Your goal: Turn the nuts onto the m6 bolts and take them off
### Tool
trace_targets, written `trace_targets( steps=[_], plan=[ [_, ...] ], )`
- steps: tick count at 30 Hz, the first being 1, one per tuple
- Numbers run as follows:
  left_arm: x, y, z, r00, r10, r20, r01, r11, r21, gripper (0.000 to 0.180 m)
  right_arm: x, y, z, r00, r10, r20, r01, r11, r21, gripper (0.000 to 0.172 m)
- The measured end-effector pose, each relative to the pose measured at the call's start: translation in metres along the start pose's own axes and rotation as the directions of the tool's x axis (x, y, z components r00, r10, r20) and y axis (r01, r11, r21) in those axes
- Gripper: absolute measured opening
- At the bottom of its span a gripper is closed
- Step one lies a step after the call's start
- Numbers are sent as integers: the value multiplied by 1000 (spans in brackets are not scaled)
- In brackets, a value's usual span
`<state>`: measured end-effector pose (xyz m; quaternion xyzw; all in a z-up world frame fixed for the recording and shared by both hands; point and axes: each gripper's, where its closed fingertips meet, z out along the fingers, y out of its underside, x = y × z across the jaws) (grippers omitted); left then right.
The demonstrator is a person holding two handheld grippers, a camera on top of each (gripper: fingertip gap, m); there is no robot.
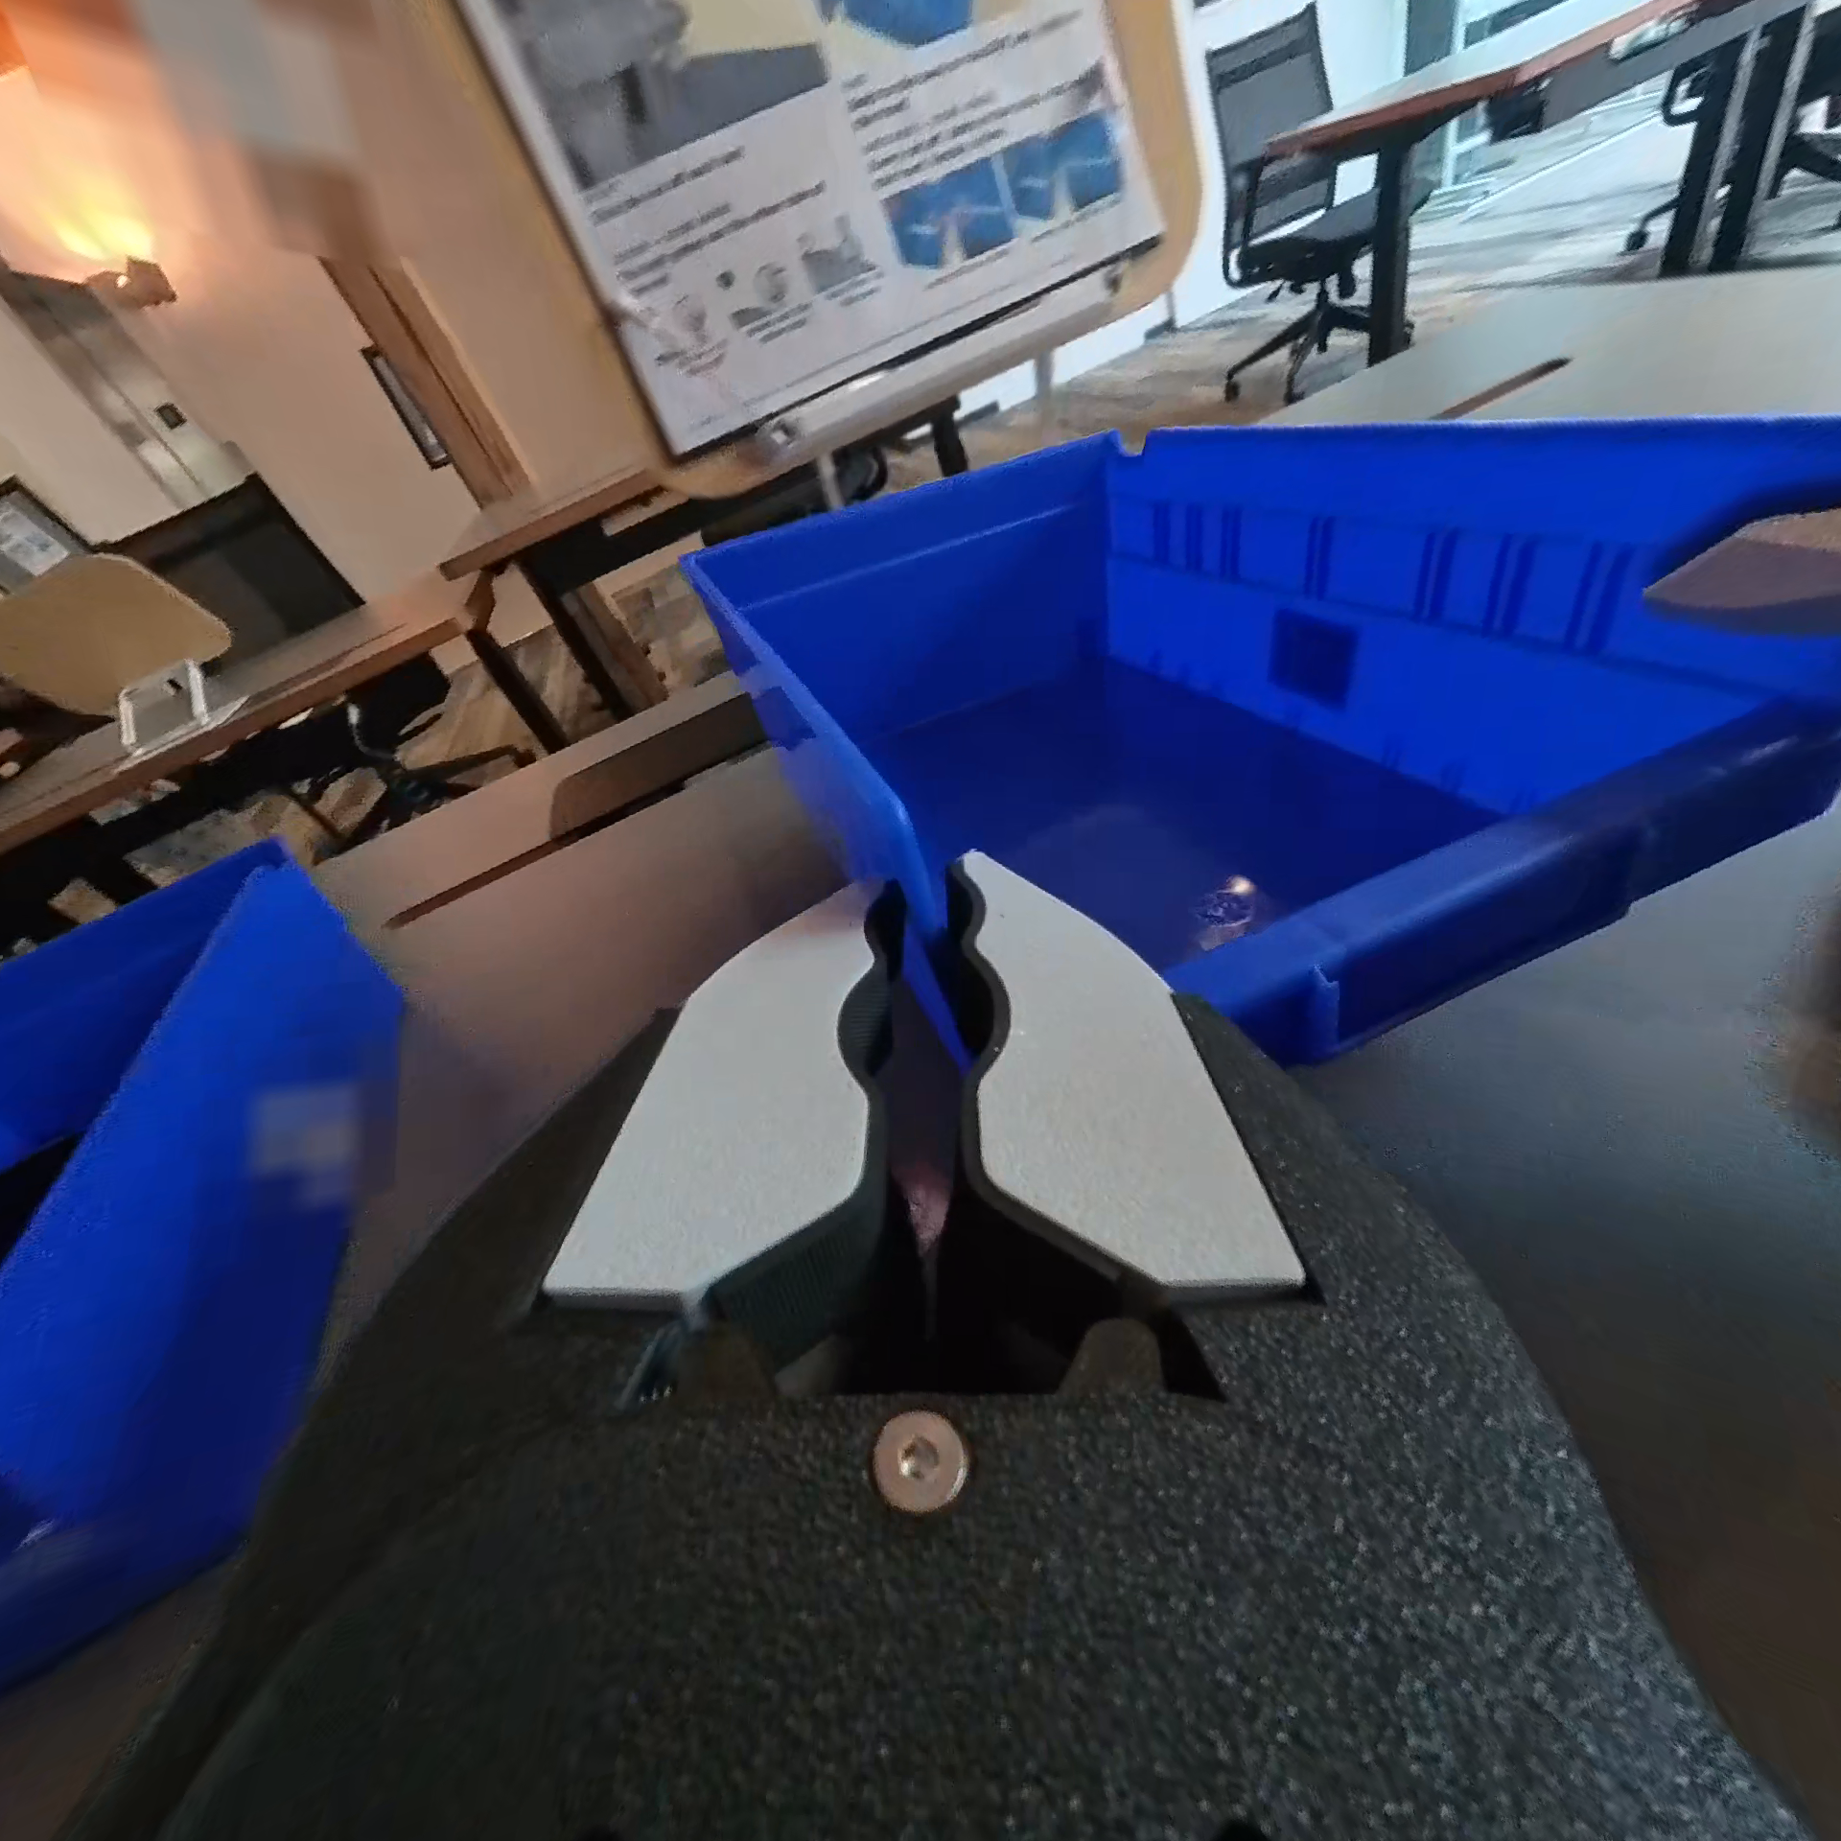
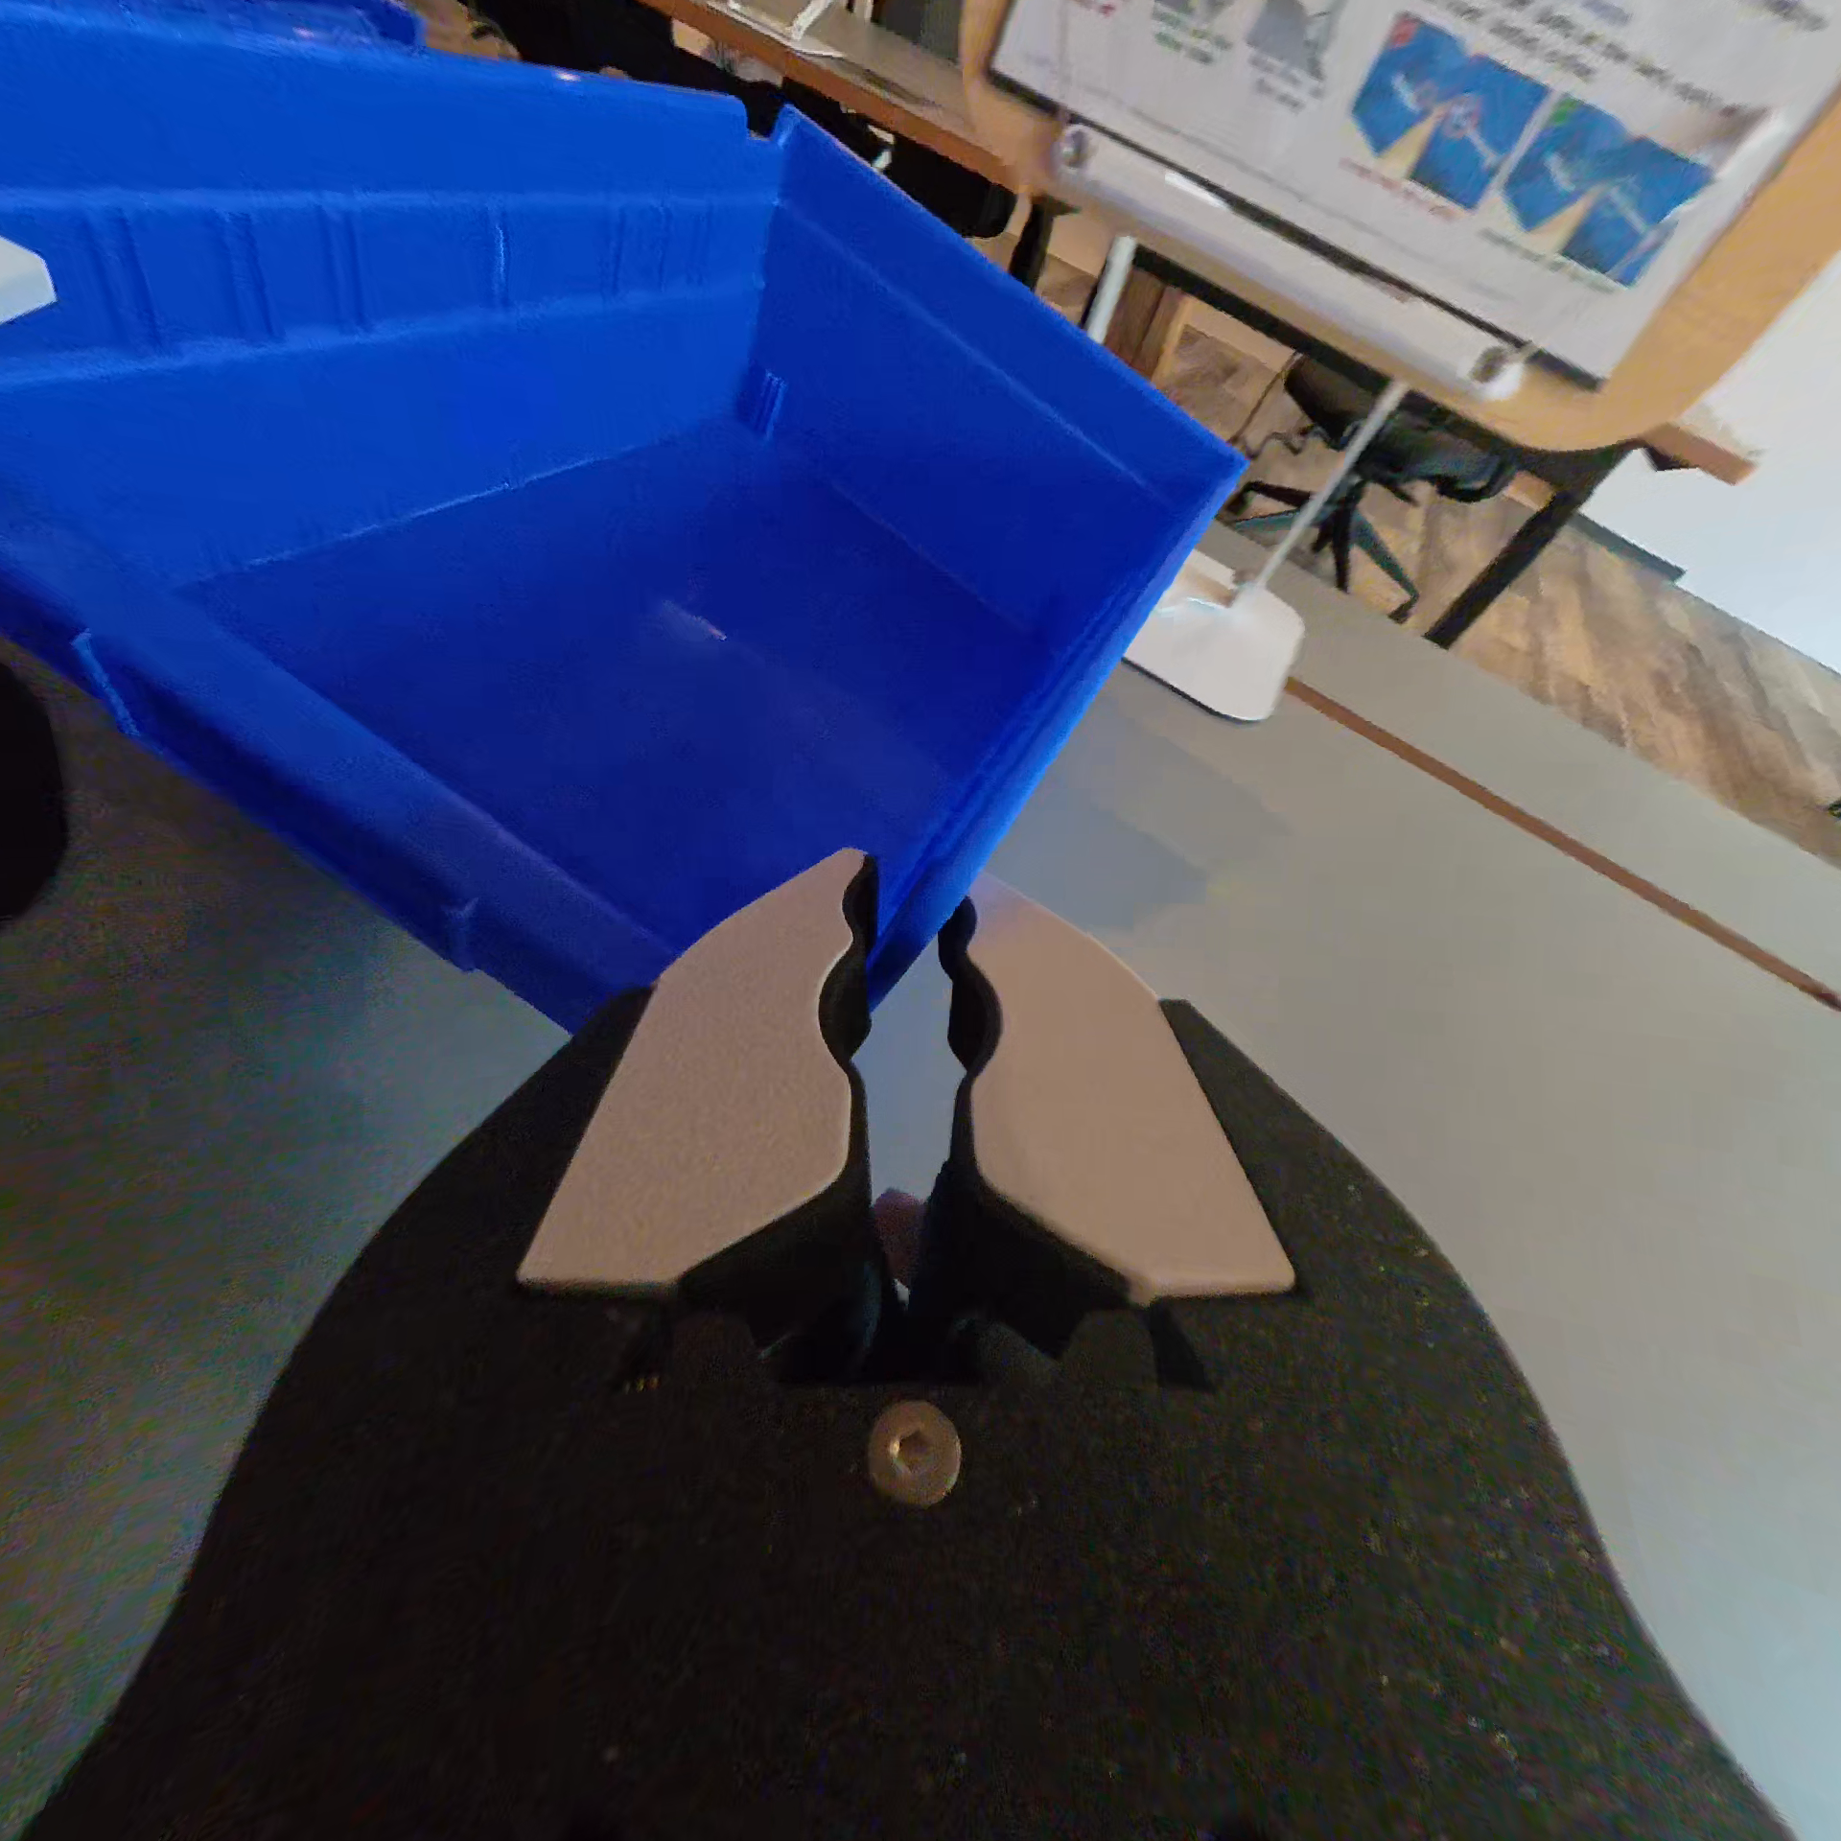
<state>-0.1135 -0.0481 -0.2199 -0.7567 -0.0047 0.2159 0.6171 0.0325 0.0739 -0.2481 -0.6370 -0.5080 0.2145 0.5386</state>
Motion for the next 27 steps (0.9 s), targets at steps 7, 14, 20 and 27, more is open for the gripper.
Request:
trace_targets(
  steps=[7, 14, 20, 27],
  plan=[
    [99, -38, 38, 995, 23, -101, -18, 998, 54, 8, 93, 42, -50, 995, -49, -82, 47, 999, -25, 11],
    [195, -61, 85, 970, 106, -218, -94, 993, 68, 11, 182, 90, -83, 982, -53, -183, 47, 998, -35, 10],
    [262, -61, 110, 932, 175, -318, -170, 984, 44, 16, 238, 121, -101, 967, -61, -246, 52, 998, -40, 8],
    [318, -66, 123, 889, 257, -379, -255, 965, 57, 22, 285, 150, -118, 951, -36, -306, 26, 999, -39, 6]
  ],
)
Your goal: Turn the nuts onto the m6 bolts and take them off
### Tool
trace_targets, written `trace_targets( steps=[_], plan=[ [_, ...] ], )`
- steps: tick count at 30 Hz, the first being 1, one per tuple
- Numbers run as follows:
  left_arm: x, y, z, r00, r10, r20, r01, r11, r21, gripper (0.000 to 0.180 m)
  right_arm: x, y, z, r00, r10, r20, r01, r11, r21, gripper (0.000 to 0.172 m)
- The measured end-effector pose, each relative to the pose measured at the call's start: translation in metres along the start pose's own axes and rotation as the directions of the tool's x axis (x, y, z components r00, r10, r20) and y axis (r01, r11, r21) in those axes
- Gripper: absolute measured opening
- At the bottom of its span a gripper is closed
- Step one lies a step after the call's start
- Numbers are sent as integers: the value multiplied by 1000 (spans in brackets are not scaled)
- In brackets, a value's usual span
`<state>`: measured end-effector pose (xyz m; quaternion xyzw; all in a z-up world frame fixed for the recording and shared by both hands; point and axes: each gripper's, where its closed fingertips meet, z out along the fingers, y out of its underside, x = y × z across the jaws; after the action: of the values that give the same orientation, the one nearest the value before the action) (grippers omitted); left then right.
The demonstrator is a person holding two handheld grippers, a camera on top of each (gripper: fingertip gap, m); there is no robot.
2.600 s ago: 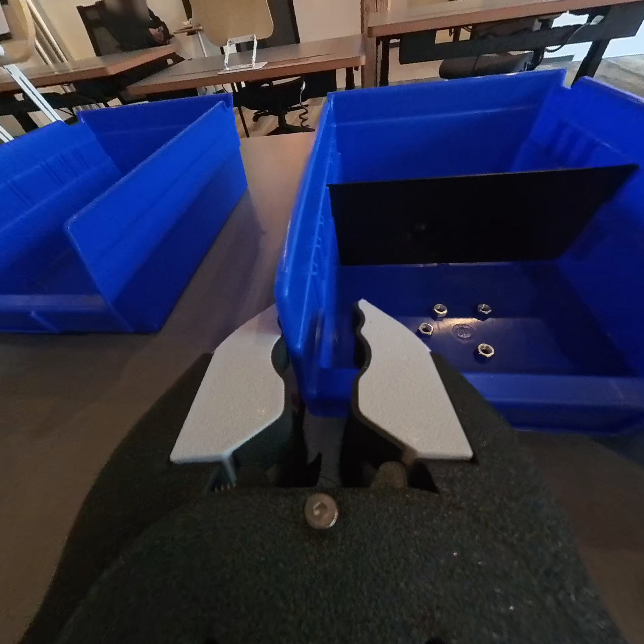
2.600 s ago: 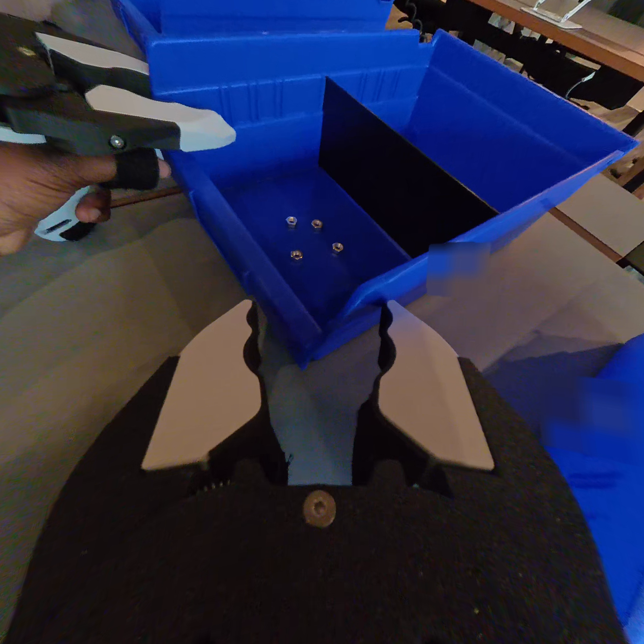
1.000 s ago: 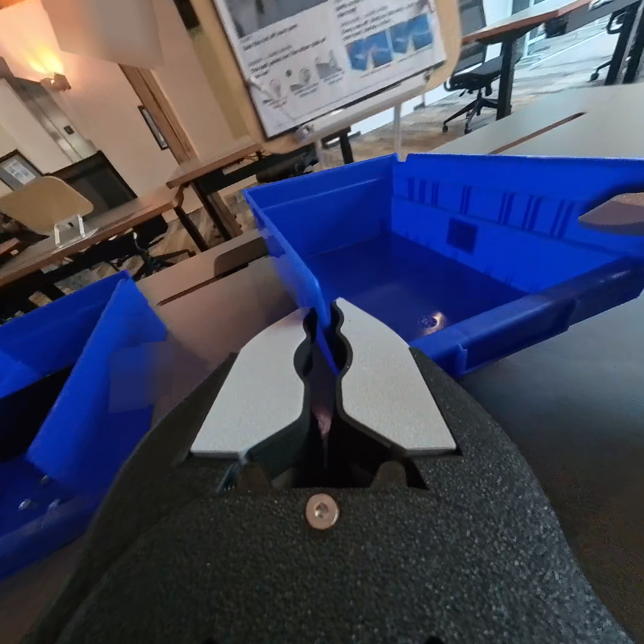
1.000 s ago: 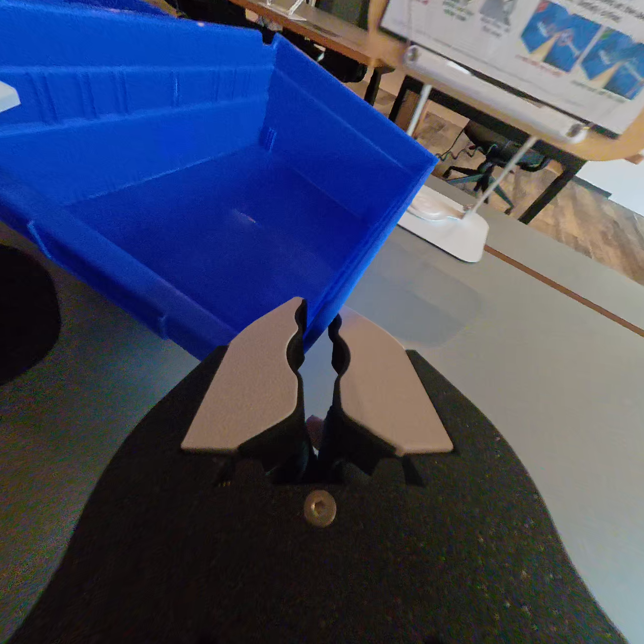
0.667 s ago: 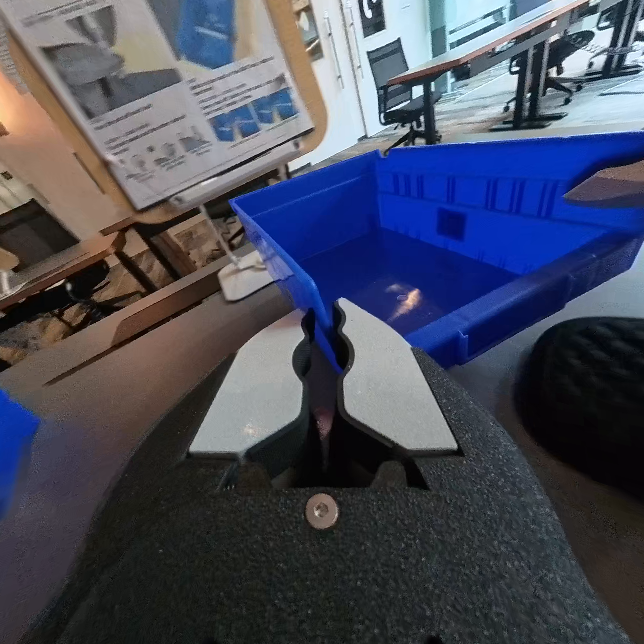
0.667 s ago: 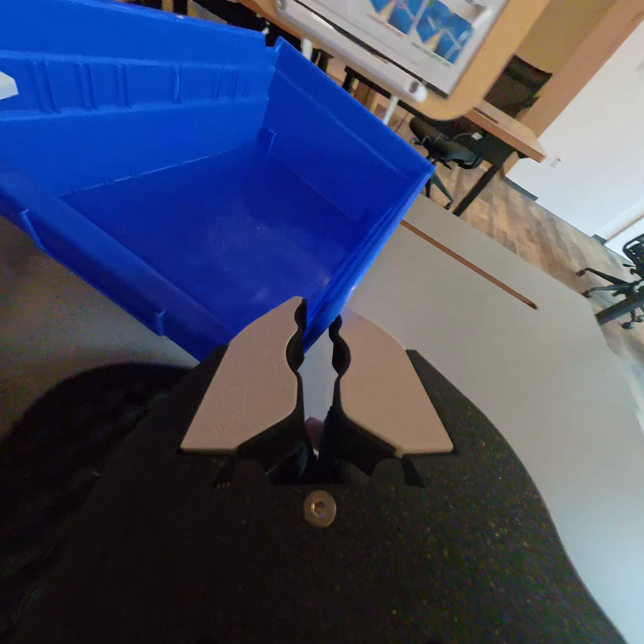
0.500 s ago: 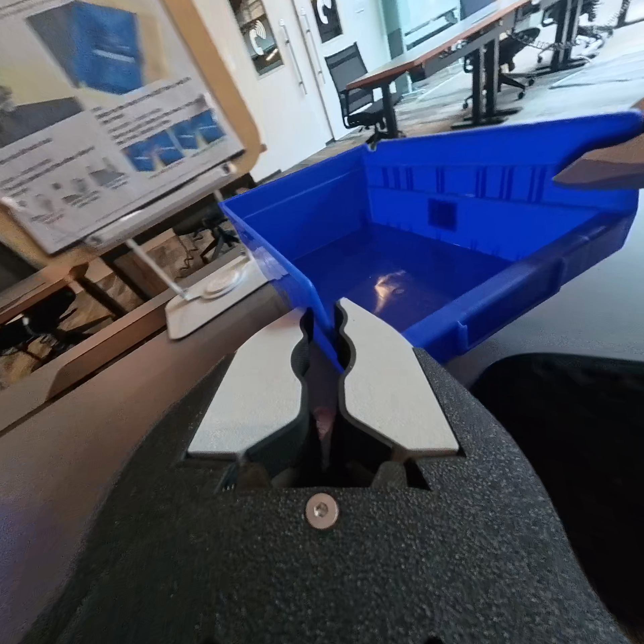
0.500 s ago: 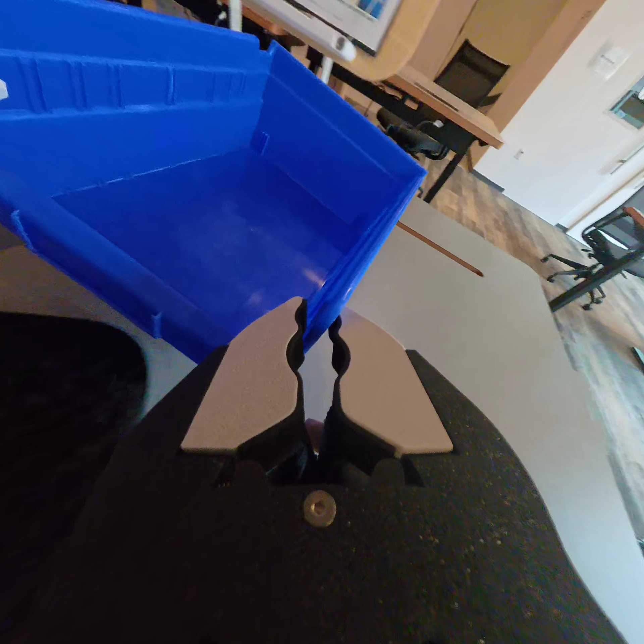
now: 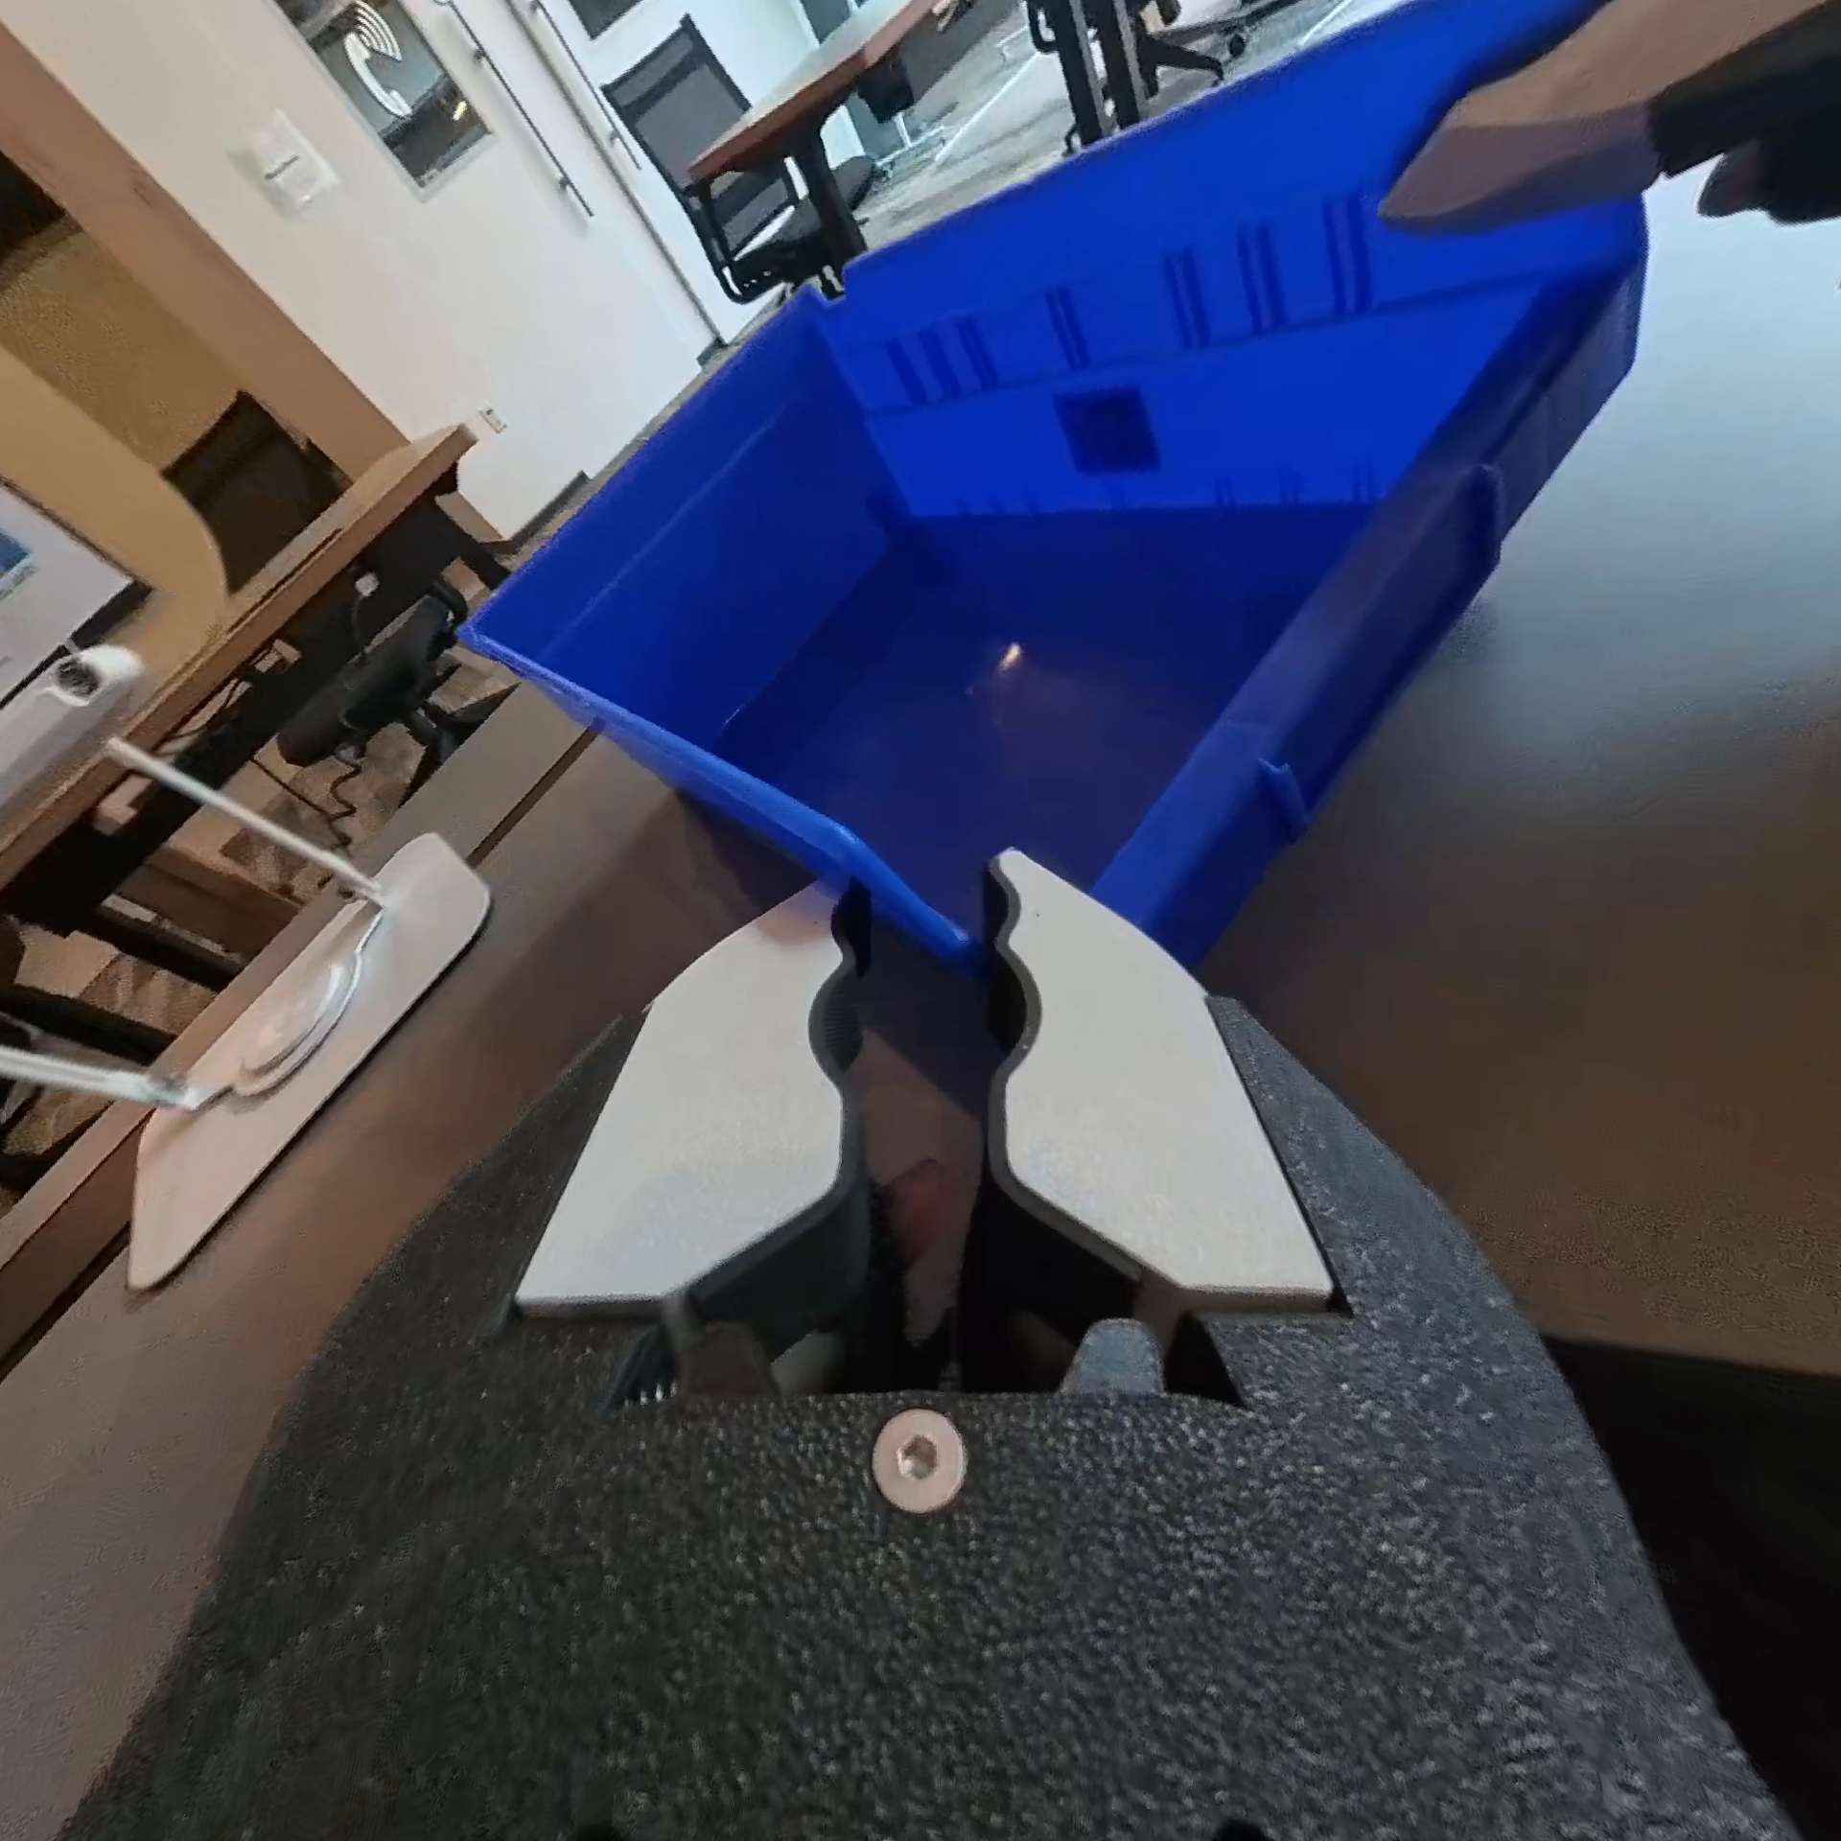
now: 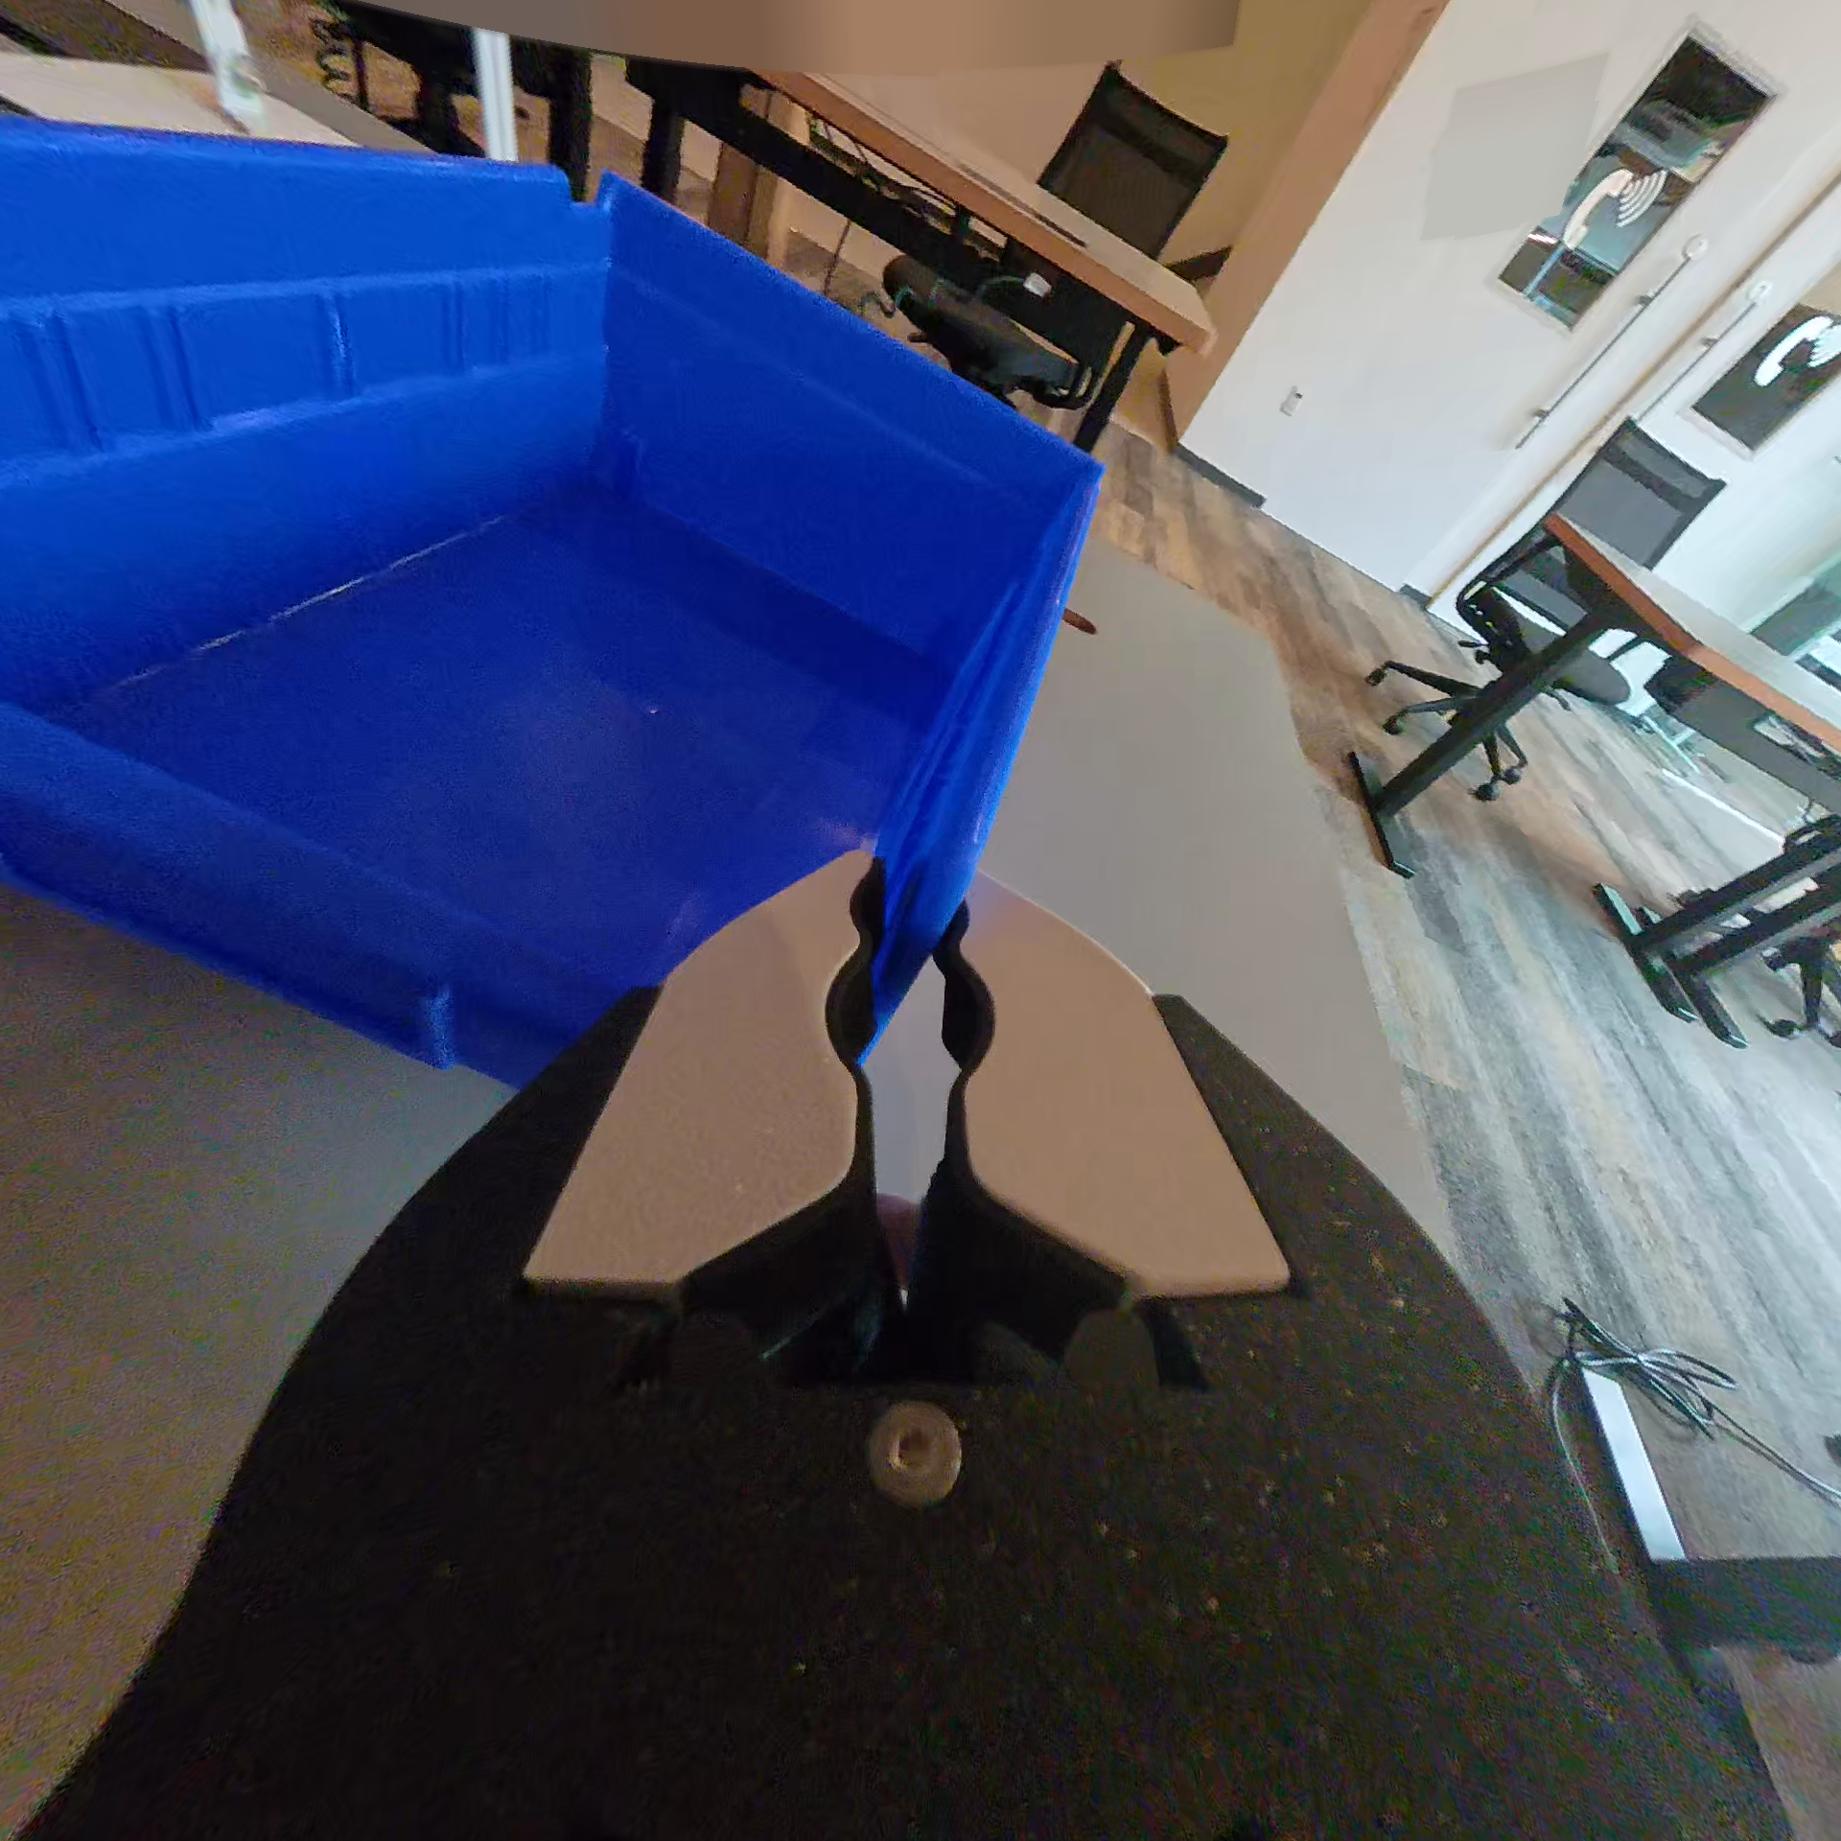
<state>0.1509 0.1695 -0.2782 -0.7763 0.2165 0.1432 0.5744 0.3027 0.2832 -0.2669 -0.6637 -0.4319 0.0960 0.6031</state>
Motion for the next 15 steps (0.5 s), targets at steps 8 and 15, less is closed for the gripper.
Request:
trace_targets(
  steps=[8, 15],
  plan=[
    [31, -16, 15, 998, 56, -34, -56, 998, -7, 26, 28, 24, -10, 997, 51, -52, -50, 999, 8, 7],
    [20, -15, -4, 994, 71, -79, -72, 997, -3, 69, 38, 19, -17, 990, 125, -66, -123, 992, 36, 50]
  ],
)
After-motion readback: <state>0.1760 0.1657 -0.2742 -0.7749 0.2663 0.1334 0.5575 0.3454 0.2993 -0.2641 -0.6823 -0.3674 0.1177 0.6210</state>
